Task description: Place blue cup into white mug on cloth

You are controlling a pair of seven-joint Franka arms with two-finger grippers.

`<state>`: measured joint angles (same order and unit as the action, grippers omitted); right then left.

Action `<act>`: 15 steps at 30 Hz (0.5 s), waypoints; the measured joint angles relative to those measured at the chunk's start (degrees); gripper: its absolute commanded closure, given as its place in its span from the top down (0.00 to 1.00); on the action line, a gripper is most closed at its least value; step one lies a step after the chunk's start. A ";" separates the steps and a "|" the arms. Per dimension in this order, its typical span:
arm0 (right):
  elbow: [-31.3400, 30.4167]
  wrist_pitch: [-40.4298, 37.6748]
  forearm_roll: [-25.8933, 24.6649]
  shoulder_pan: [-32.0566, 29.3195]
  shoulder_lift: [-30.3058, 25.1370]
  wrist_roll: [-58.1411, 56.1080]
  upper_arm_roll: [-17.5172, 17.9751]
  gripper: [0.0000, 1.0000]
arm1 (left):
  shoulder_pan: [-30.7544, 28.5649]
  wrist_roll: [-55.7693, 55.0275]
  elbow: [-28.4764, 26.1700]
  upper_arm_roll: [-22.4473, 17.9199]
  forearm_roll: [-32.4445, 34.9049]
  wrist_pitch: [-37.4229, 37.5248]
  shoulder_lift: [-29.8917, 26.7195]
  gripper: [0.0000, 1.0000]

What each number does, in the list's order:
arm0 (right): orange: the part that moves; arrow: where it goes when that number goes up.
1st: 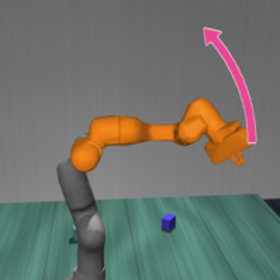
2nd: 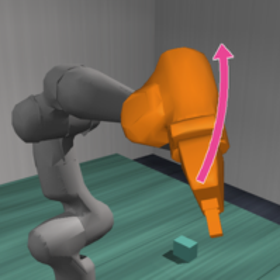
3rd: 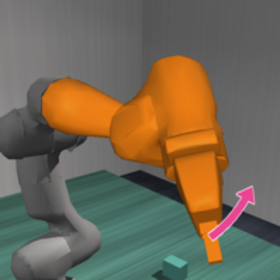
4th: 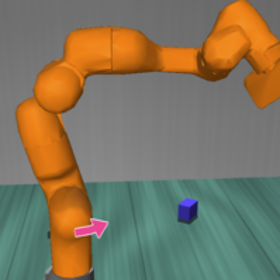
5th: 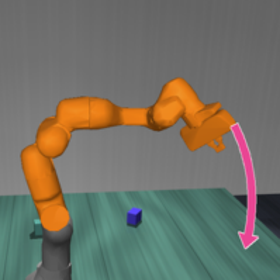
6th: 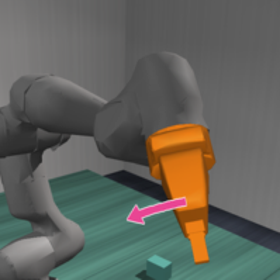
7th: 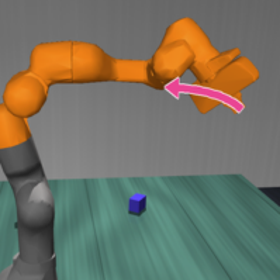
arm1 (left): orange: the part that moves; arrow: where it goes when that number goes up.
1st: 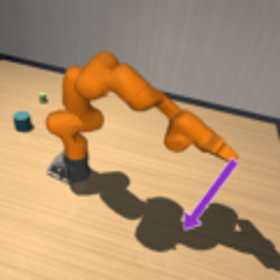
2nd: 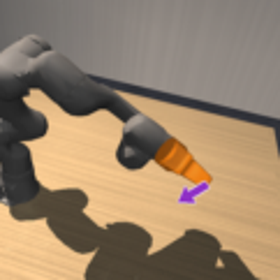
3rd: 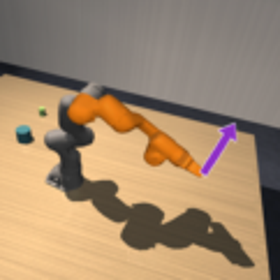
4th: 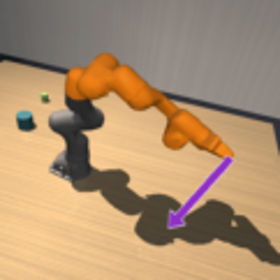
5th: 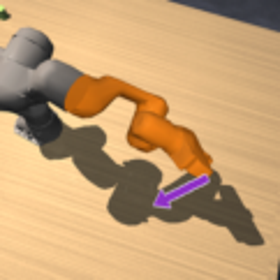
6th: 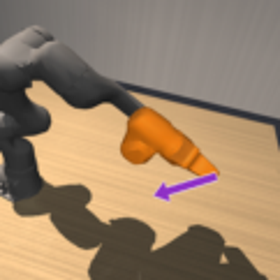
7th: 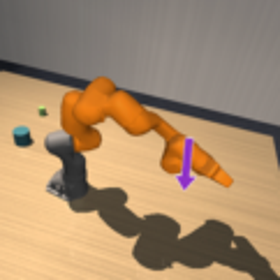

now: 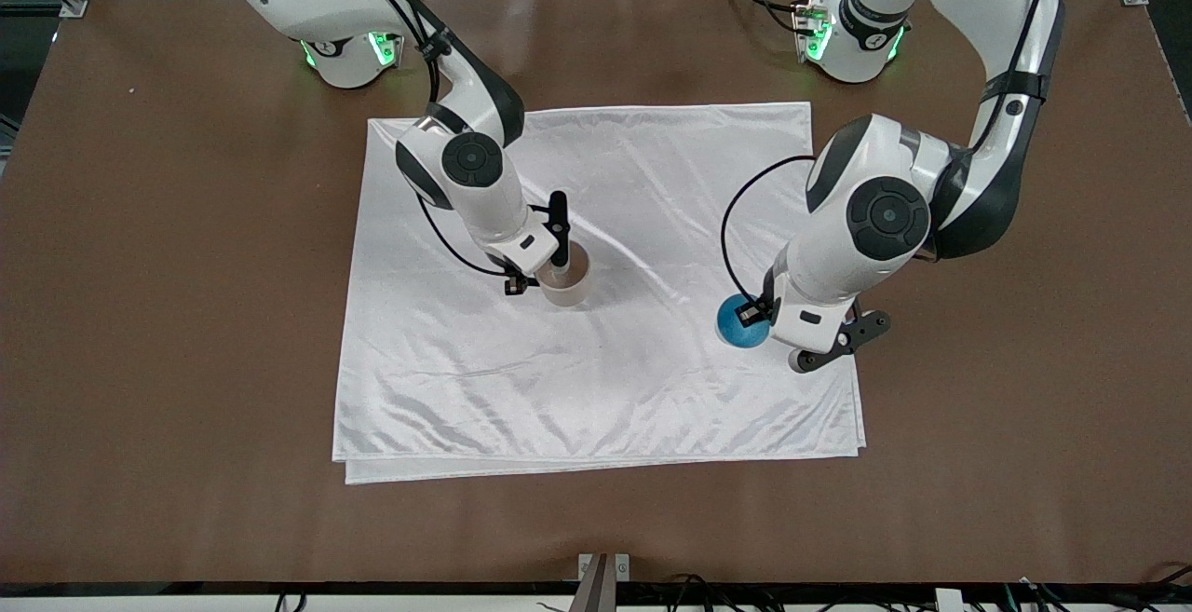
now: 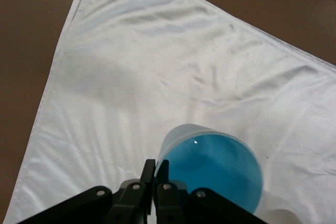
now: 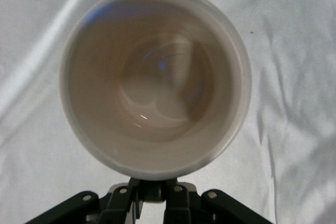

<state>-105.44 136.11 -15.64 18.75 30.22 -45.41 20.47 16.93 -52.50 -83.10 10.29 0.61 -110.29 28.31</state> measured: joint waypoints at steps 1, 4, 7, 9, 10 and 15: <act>0.24 0.00 -0.02 0.40 0.45 0.10 -0.01 0.00 | 0.00 0.00 0.00 -0.04 0.00 -0.02 0.00 0.00; 0.99 0.00 -0.68 1.68 1.62 0.49 -0.01 0.00 | 0.00 -0.02 0.07 -0.13 0.01 -0.14 0.00 0.00; 1.84 0.00 -1.97 2.70 2.71 1.53 -0.02 0.00 | -0.01 -0.08 0.27 -0.19 0.01 -0.23 -0.04 0.00; 2.41 -0.01 -2.58 3.36 3.35 2.57 -0.04 0.00 | 0.00 -0.36 0.39 -0.19 0.01 -0.24 -0.08 0.00; 2.61 -0.02 -2.76 3.67 3.62 3.01 -0.05 0.00 | 0.01 -0.62 0.44 -0.19 0.01 -0.24 -0.10 0.00; 3.35 -0.18 -4.82 5.83 5.04 6.61 -0.43 0.00 | 0.16 -2.54 0.50 -0.10 0.01 -0.25 -0.13 0.00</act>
<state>-102.09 135.93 -20.47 24.59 35.25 -38.80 20.04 17.09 -55.03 -82.60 10.19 0.62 -110.54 28.18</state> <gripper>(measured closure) 0.802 0.952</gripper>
